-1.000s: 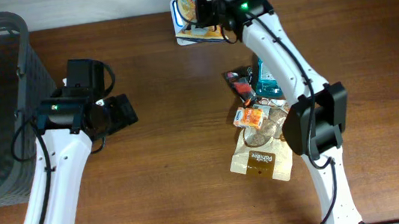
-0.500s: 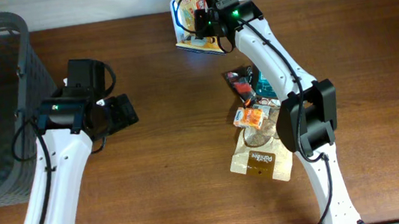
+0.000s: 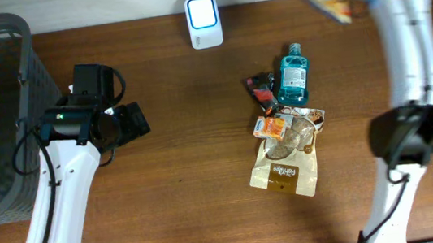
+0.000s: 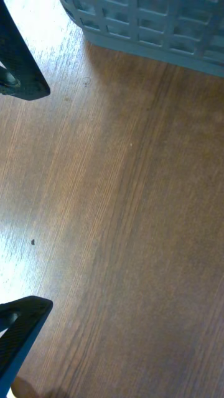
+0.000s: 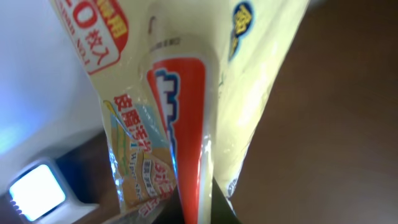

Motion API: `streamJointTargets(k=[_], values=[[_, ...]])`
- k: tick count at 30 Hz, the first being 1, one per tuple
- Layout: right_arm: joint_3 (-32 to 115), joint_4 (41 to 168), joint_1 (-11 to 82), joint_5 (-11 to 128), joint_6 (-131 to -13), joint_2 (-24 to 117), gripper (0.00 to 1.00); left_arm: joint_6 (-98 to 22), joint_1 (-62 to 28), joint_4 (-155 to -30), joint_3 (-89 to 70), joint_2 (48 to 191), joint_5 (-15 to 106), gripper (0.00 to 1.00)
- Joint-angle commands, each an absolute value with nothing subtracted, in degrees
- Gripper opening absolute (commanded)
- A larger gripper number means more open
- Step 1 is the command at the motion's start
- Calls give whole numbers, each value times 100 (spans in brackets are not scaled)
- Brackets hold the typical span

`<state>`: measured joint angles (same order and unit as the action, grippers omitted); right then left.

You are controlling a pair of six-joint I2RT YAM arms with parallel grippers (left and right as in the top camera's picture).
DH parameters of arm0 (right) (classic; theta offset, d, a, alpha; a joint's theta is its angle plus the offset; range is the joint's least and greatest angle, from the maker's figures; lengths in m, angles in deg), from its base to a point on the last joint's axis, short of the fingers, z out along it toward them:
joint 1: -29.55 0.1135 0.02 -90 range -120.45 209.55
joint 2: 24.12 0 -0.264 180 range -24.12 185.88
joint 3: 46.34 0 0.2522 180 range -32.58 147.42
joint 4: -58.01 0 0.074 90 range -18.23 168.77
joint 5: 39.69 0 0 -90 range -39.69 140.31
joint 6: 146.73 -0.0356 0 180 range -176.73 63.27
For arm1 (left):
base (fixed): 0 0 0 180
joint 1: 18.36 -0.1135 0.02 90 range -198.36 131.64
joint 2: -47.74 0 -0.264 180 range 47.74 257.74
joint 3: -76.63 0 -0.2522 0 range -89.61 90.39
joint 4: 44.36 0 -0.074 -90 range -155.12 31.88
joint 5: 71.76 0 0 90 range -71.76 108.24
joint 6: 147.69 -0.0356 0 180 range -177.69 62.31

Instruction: Scan the item barcode

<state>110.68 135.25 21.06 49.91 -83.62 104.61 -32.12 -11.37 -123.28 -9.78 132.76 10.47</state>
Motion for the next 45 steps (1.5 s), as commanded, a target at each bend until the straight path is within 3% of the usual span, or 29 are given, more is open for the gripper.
streamJointTargets(k=[1,7,17,18,21,23,26,34,37,41,45], values=[[11083,13993,1321,4755,-8469,10490,4,-3145,-1150,-12335,-921,13203,981,99],[10959,14553,-1,4265,-8572,10776,4,-3145,-1150,-12335,-921,13203,981,99],[9702,14214,-1326,3996,-8762,11161,5,-3145,-1150,-12335,-921,13203,981,99],[9560,14129,-1413,3998,-8703,11161,13,-3145,-1150,-12335,-921,13203,981,99],[9531,14120,-1610,4011,-8701,11152,62,-3145,-1150,-12335,-921,13203,981,99],[9687,14288,-1662,4068,-8699,11137,71,-3145,-1150,-12335,-921,13203,981,99],[10174,14699,-1658,4706,-8694,11021,73,-3145,-1150,-12335,-921,13203,981,99],[11409,15606,-777,5576,-8701,9663,77,-3145,-1150,-12335,-921,13203,981,99],[11422,15750,-139,5594,-8657,8896,83,-3145,-1150,-12335,-921,13203,981,99],[11422,16104,919,5592,-8067,8227,99,-3145,-1150,-12337,-921,13203,981,99],[11392,16646,1940,5572,-7794,8160,98,-3145,-1150,-12335,-921,13203,981,99]])
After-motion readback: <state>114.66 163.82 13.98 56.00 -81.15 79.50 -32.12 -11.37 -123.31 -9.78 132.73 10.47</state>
